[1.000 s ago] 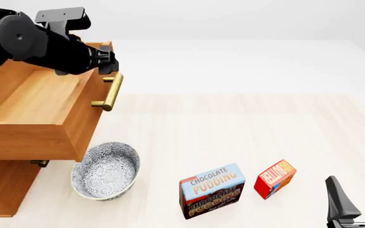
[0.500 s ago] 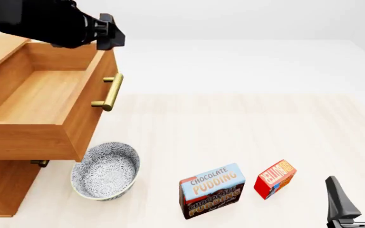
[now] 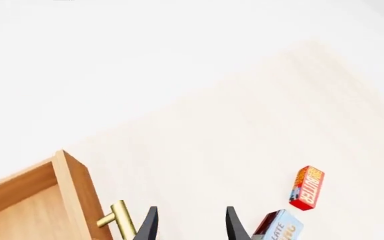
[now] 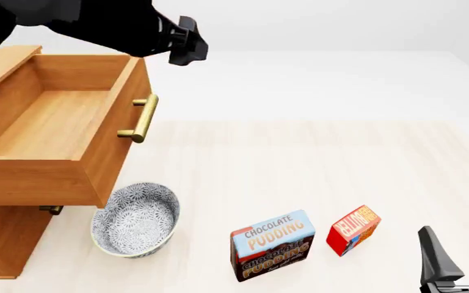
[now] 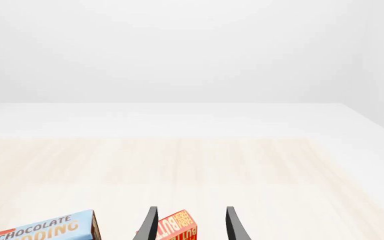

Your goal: Put the butter at the back in the top drawer of the cabinet and close it.

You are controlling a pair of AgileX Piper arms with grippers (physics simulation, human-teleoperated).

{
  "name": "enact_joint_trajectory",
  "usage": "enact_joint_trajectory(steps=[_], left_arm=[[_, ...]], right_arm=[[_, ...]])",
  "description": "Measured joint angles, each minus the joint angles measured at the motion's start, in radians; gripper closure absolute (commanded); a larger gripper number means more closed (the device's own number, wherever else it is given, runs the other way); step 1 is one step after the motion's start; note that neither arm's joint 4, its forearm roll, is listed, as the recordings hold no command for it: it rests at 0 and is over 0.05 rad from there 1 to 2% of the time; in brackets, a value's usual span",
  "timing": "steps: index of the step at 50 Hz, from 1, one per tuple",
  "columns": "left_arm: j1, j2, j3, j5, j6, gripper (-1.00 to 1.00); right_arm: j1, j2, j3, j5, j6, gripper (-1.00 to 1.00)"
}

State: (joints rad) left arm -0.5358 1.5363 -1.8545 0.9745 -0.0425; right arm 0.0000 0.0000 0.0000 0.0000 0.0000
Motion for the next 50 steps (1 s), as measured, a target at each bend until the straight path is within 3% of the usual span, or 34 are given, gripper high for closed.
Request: enact_joint_trajectory(steps=[50], left_arm=[[-0.276,0.257,-0.044,-0.07,-0.036,-1.0]], right_arm=[[0.0,0.0,0.0,0.0,0.0,-1.0]])
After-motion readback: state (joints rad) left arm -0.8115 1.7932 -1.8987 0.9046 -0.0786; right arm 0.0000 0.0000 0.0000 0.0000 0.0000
